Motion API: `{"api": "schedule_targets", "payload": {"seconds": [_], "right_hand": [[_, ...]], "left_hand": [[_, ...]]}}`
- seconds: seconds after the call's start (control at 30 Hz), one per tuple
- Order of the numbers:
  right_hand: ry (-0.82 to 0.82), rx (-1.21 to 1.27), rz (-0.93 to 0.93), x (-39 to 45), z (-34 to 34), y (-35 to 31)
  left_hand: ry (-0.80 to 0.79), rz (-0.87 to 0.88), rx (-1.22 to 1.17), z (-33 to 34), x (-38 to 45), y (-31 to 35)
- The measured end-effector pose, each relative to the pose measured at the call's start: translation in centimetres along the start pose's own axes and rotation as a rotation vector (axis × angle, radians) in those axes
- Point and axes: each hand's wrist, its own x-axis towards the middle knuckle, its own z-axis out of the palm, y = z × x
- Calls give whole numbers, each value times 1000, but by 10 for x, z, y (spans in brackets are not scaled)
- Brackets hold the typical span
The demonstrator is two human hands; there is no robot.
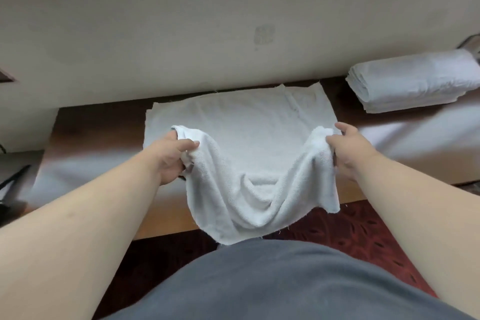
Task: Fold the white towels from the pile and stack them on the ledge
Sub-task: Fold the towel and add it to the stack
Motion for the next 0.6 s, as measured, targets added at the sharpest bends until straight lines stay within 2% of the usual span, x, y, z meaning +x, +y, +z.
{"api": "schedule_targets", "payload": {"seconds": [0.07, 0.13, 0.23, 0.3, 0.37, 0.43, 0.53, 0.6], "right_hand": [[-48, 90, 29, 7, 13, -6], [-85, 24, 21, 12, 23, -1], [-67, -429, 124, 5, 18, 18], [-124, -611, 168, 1, 13, 40], [-144, -702, 142, -4, 11, 57], [-101, -739, 79, -8, 10, 70], [-108, -846, 4, -12, 12, 80], [-74, -837, -23, -12, 16, 78]], "left_hand": [[8, 26, -14, 10, 19, 15], [86, 74, 65, 18, 41, 21], [175, -6, 409, 17, 63, 13], [162, -111, 655, 11, 66, -1], [128, -194, 835, 7, 65, -23], [121, -181, 938, 8, 66, -45], [259, -153, 1178, 12, 69, -63], [270, -117, 1181, 12, 71, -69]]}}
